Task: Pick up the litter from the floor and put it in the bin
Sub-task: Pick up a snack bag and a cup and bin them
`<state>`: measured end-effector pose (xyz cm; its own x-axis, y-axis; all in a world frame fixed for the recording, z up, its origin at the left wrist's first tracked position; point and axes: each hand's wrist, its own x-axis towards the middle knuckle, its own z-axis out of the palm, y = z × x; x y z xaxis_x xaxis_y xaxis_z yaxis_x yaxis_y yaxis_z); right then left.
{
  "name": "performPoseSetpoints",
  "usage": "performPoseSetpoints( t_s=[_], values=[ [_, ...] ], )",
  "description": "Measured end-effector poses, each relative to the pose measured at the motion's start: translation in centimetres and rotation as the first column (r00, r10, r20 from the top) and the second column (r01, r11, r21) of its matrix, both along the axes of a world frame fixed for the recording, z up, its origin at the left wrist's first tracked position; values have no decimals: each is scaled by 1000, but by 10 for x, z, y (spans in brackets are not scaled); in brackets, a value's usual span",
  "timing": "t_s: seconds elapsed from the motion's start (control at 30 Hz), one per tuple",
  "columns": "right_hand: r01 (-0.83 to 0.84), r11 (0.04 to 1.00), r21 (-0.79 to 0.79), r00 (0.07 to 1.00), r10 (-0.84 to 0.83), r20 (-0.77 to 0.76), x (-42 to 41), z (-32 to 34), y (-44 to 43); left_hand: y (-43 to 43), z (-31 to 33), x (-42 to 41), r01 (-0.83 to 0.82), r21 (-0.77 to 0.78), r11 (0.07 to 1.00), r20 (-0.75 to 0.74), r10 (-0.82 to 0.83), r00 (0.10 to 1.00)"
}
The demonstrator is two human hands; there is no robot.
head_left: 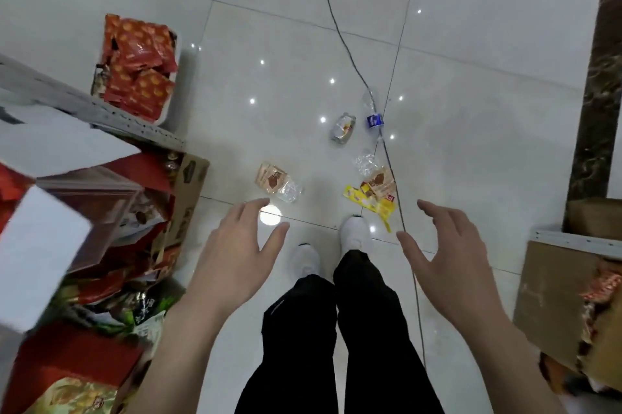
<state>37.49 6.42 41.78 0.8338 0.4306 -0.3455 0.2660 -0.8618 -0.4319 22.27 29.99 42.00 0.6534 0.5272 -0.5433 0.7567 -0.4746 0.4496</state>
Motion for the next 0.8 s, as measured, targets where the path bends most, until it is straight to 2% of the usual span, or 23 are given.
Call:
performPoseSetpoints(
  t_s=[0.13,0.27,0.4,0.5,0.63,0.8],
  values=[
    [-7,1000,-12,1000,7,7,40,-134,14,22,-138,32,-1,64,998,69,-4,998],
    [-40,999,-6,999,40,29,77,-274,23,44,-290,54,20,96,995,55,-25,998],
    [-57,998,0,997,57,61,109,-408,25,61,-433,63,58,198,978,58,-71,996],
    [-73,997,-25,994,74,77,126,-496,26,68,-524,63,91,274,958,-57,-78,995],
    [-59,995,-84,995,65,72,138,-572,25,66,-593,60,11,309,951,-117,27,993],
    [-39,991,-128,993,52,103,151,-613,24,56,-629,62,-43,307,951,-91,74,993]
  ],
)
